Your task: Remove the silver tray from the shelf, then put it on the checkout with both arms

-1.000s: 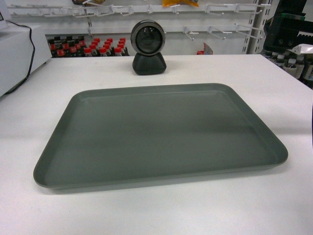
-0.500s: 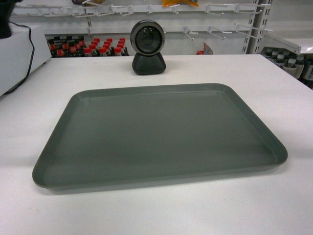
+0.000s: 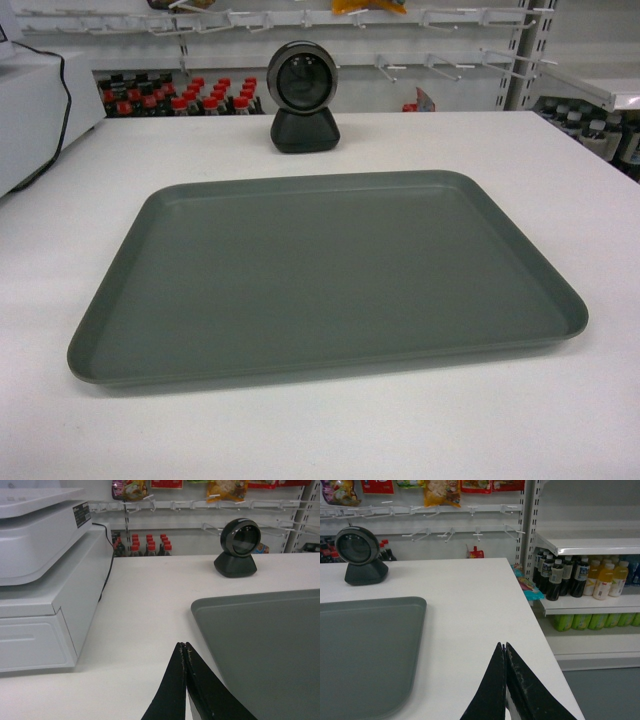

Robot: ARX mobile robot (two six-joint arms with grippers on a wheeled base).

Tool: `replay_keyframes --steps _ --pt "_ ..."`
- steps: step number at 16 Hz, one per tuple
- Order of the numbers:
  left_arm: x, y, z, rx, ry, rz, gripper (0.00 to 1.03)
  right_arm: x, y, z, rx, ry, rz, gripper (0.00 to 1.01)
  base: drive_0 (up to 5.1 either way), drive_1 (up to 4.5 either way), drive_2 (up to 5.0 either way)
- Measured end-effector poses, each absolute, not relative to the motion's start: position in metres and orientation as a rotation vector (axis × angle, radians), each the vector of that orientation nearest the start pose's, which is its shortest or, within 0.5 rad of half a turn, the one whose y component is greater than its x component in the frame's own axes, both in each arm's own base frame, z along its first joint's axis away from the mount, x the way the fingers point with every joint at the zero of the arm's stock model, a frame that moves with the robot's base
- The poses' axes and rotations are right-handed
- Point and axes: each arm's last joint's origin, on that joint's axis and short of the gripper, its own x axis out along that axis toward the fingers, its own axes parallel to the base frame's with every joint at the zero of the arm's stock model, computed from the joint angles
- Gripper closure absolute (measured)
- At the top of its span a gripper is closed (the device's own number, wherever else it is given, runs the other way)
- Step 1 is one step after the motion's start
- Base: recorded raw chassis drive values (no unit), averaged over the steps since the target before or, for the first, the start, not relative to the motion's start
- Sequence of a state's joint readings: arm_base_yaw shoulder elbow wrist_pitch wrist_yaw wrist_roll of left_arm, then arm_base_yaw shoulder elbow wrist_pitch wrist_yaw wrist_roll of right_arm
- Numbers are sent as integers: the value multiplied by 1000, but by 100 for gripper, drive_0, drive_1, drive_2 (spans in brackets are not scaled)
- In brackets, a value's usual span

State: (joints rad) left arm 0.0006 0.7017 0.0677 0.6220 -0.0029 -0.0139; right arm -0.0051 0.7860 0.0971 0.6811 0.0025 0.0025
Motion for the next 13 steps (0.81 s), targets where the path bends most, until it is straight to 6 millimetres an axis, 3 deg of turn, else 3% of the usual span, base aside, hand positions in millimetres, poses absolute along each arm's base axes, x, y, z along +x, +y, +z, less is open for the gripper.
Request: replay_keyframes --steps 7,9,11,13 --pt "142 0 174 -14 1 3 101 150 -1 176 2 11 -8 99 0 0 0" --pt "136 0 163 -14 21 3 101 143 -1 175 2 1 -8 99 0 0 0" --pt "132 0 167 -14 2 2 101 138 -1 164 2 22 -8 99 0 0 0" --pt "127 0 169 -14 -9 3 101 133 -1 168 2 -6 -8 99 0 0 0"
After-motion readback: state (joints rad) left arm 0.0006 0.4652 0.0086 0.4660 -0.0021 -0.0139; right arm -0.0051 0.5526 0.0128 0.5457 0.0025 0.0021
